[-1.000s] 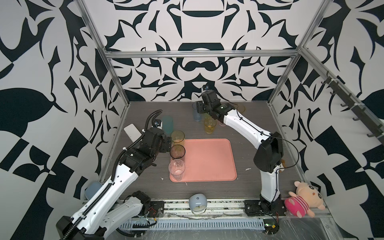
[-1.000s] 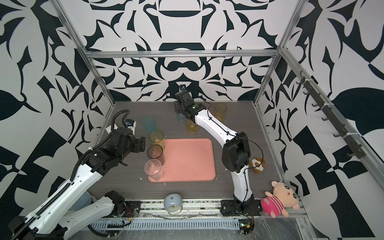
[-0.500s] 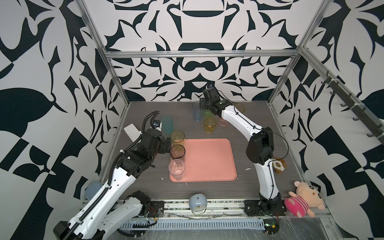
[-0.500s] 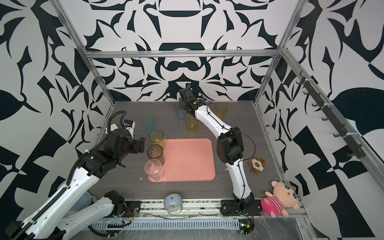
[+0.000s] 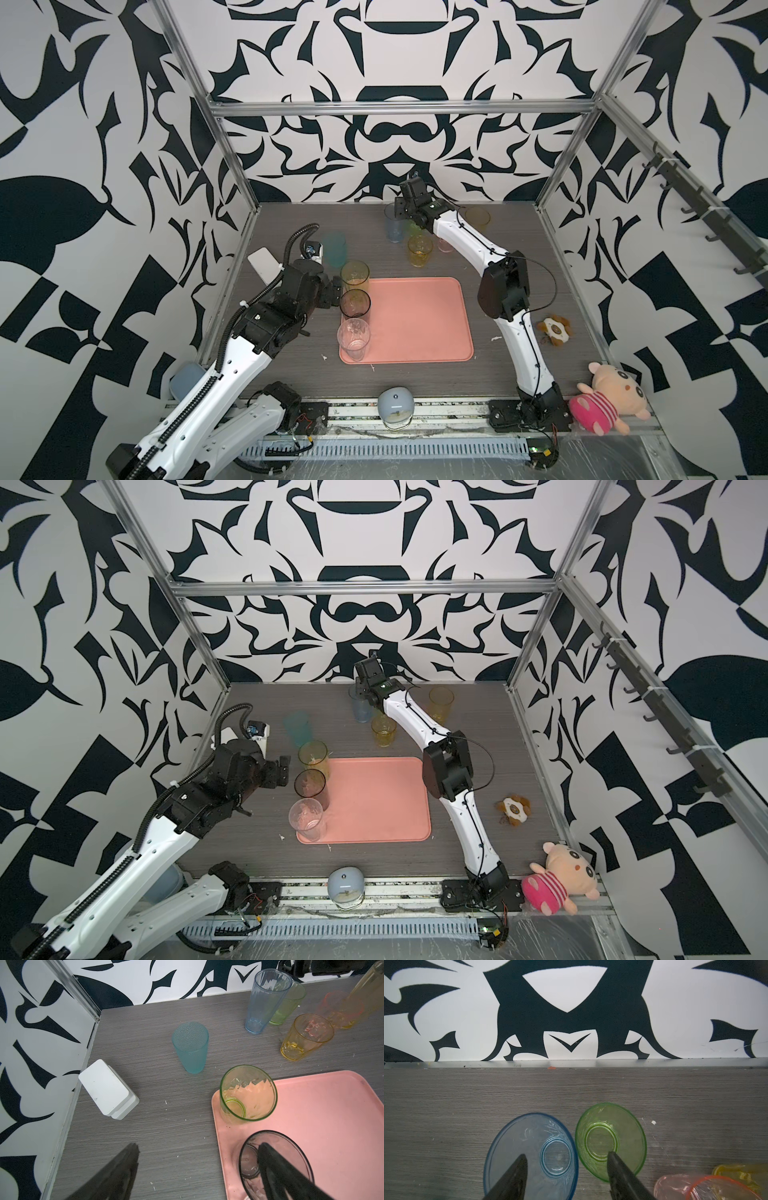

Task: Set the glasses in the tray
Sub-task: 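Lower the right gripper around the blue glass and close it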

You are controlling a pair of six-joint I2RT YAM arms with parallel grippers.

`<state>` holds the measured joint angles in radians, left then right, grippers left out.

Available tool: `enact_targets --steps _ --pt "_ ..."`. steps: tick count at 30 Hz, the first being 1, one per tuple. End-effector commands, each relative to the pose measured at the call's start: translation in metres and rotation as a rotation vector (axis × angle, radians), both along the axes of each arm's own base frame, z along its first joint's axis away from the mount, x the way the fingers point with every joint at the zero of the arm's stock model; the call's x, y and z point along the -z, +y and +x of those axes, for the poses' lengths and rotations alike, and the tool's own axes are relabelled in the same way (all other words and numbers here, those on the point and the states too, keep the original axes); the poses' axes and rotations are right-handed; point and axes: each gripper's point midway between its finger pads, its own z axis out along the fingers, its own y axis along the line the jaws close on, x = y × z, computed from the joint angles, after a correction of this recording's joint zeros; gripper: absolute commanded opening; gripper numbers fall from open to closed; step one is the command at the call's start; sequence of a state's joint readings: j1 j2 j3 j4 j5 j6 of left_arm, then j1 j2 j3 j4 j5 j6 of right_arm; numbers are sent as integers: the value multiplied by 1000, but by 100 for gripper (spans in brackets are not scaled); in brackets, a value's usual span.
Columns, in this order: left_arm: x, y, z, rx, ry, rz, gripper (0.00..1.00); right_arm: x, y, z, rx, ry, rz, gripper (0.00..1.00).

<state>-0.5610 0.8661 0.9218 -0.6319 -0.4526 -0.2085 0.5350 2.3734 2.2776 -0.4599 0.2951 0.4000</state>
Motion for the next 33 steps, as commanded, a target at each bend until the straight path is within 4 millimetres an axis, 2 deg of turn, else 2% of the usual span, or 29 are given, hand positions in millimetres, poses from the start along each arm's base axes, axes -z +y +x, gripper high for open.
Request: enact_targets --steps 1,10,17,33 --pt "-3 5 0 -24 -18 -1 93 -36 -2 5 4 -54 59 58" --pt "-3 5 0 -24 -18 -4 93 -23 -4 12 7 -29 83 49" --pt "-5 11 1 -53 -28 16 92 -16 2 16 -16 -21 98 44" --pt "-4 9 1 -42 -25 12 91 -3 13 17 -47 17 136 43"
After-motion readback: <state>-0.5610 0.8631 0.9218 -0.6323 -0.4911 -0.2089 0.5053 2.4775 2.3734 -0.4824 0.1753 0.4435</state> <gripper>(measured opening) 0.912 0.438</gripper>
